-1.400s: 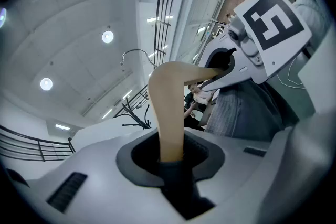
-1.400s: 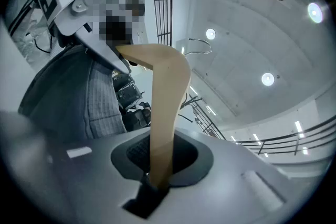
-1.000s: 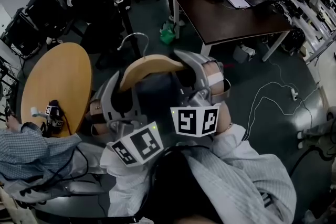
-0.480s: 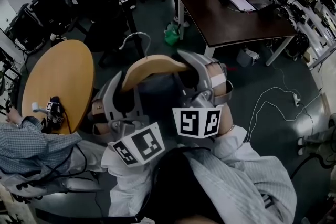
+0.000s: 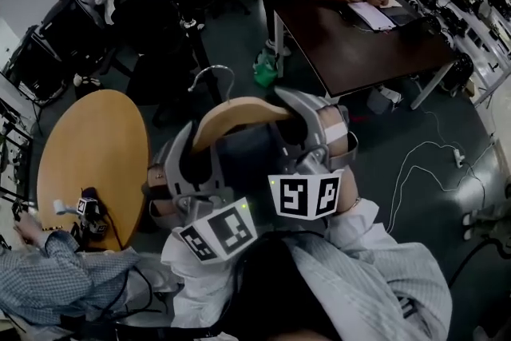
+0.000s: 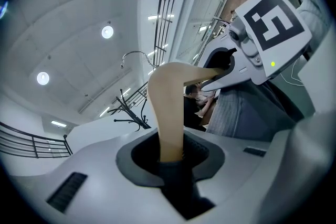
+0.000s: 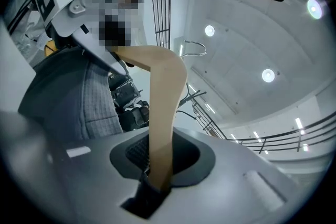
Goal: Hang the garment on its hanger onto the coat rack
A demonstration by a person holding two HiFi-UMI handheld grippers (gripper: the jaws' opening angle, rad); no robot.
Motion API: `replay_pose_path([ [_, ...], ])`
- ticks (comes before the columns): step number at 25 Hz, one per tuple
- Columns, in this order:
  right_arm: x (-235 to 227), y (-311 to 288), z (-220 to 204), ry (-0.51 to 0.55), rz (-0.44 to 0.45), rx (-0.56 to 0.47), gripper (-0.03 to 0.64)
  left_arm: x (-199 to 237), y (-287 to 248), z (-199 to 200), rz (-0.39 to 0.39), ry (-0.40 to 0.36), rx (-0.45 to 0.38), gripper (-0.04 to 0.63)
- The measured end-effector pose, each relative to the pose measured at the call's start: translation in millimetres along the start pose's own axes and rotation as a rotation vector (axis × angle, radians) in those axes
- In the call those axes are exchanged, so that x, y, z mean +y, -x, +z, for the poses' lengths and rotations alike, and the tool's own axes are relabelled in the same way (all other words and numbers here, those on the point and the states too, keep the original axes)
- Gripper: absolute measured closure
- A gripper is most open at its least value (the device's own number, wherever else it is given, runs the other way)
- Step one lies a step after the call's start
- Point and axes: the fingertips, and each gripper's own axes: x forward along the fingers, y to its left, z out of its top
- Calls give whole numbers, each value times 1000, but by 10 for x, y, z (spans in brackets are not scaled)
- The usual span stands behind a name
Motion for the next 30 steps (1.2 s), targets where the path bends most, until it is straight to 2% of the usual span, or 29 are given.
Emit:
replay_pose_path([
  [7, 5, -901, -250, -9, -41, 35, 552, 145, -935, -276, -29, -16, -55, 512],
  [16, -179, -2042, -769, -33, -35, 21, 548, 185, -2177, -392, -26, -28, -43, 512],
  [22, -539, -2898, -1167, -28, -1, -49, 546, 250, -3106, -261, 36, -24, 10, 512],
  [30, -891, -3897, -1465, -17, 87, -223, 546, 380, -4014, -162, 164, -6, 135, 512],
])
